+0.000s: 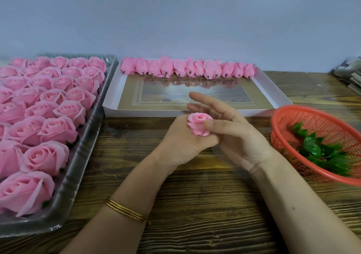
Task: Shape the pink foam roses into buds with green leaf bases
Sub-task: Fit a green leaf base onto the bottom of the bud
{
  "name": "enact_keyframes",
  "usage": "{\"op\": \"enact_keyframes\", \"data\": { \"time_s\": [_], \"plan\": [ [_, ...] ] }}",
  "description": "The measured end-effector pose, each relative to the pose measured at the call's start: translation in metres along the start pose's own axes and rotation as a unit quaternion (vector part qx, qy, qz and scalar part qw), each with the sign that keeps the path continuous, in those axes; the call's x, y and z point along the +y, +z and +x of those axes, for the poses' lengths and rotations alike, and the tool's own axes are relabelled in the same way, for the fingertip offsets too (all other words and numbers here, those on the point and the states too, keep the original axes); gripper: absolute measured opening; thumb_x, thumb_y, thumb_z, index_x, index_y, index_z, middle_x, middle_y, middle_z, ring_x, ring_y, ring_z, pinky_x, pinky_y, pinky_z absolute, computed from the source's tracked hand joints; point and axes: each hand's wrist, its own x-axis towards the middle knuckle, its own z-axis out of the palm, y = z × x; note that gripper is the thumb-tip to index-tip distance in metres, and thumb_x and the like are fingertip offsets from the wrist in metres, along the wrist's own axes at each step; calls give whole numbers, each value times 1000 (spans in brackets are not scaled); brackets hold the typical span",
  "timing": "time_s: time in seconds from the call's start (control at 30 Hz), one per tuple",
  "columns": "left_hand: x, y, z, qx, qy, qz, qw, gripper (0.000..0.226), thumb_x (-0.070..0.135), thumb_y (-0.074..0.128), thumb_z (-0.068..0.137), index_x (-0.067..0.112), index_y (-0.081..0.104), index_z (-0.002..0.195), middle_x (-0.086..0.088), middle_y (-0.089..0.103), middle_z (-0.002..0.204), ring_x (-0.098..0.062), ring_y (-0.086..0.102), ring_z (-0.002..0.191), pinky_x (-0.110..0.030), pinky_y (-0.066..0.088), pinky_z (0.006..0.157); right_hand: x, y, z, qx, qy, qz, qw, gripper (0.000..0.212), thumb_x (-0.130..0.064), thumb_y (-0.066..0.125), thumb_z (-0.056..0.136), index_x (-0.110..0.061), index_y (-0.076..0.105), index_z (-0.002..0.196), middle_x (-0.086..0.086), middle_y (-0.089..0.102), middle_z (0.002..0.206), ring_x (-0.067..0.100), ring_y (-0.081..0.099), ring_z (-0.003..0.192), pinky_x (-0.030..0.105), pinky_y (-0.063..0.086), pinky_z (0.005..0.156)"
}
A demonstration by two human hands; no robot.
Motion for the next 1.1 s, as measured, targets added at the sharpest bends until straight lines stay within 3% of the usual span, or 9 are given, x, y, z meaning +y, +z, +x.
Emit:
{"op": "enact_keyframes", "data": {
  "time_s": [0.1, 0.2, 0.33, 0.5, 0.67, 0.77, 0.9, 1.03, 1.1],
  "plan": [
    [-2, 0, 1, 6, 8, 1, 1000, 12, -8, 70, 75, 0, 67, 83, -18, 71, 87, -18, 65, 78, -30, 53, 72, 0, 2, -1, -9, -25, -32, 999, 56, -7, 70, 67, -21, 66, 121, 9, 59, 125, 14, 58, 117, 32, 44, 105],
    [-1, 0, 1, 8, 16, 7, 1000, 17, -4, 73, 75, 11, 70, 81, 4, 73, 79, -3, 68, 78, -15, 52, 66, 4, 2, -1, -21, -33, -79, 996, 50, -7, 69, 74, -19, 66, 122, 1, 66, 116, 13, 60, 113, 30, 46, 102],
    [0, -1, 2, 10, 15, 30, 999, 10, 2, 74, 80, 2, 71, 90, -9, 74, 90, -10, 68, 85, -15, 53, 68, 8, 3, 0, -20, -24, -138, 990, 47, -29, 73, 73, -26, 69, 120, -2, 69, 119, 14, 58, 121, 35, 39, 109],
    [-1, -3, 2, 30, -1, 26, 999, 10, 7, 75, 81, 7, 72, 90, -6, 74, 89, -10, 68, 85, -13, 53, 67, 12, 3, 1, 4, 5, -157, 988, 53, -40, 68, 78, -22, 64, 127, 0, 67, 125, 13, 56, 125, 43, 33, 115],
    [-1, -6, 4, 93, -1, -43, 995, 12, 1, 75, 78, 8, 73, 87, -6, 75, 84, -14, 71, 83, -25, 58, 71, 9, 3, 3, 35, 0, -82, 996, 55, -32, 53, 83, -5, 57, 131, 14, 63, 130, 26, 55, 126, 42, 37, 112],
    [-1, -9, 6, 142, 8, -84, 986, 27, -4, 74, 76, 22, 71, 67, 6, 71, 68, -4, 67, 68, -18, 53, 62, 9, 1, 5, 70, 19, -26, 997, 59, -29, 50, 77, -5, 56, 131, 18, 59, 133, 31, 53, 126, 43, 36, 110],
    [-1, -12, 7, 154, 15, -126, 980, 34, -3, 73, 76, 23, 66, 54, 9, 62, 58, -4, 60, 61, -19, 52, 61, 11, -1, 7, 83, 20, 59, 995, 58, -11, 50, 67, 3, 58, 124, 15, 64, 109, 23, 60, 98, 31, 48, 88],
    [-2, -14, 8, 147, 16, -179, 973, 20, 9, 72, 66, 18, 56, 58, 6, 54, 53, -6, 54, 53, -21, 50, 54, 17, 5, 8, 55, 48, 54, 996, 33, 11, 51, 76, 7, 62, 107, 19, 64, 99, 25, 62, 91, 24, 54, 78],
    [-2, -12, 8, 144, 14, -186, 972, 19, 12, 70, 64, 18, 53, 57, 6, 50, 52, -5, 51, 52, -20, 47, 51, 20, 11, 8, 32, 66, 47, 996, 26, 8, 53, 81, 4, 65, 104, 17, 65, 99, 21, 64, 92, 25, 53, 82]
  ]
}}
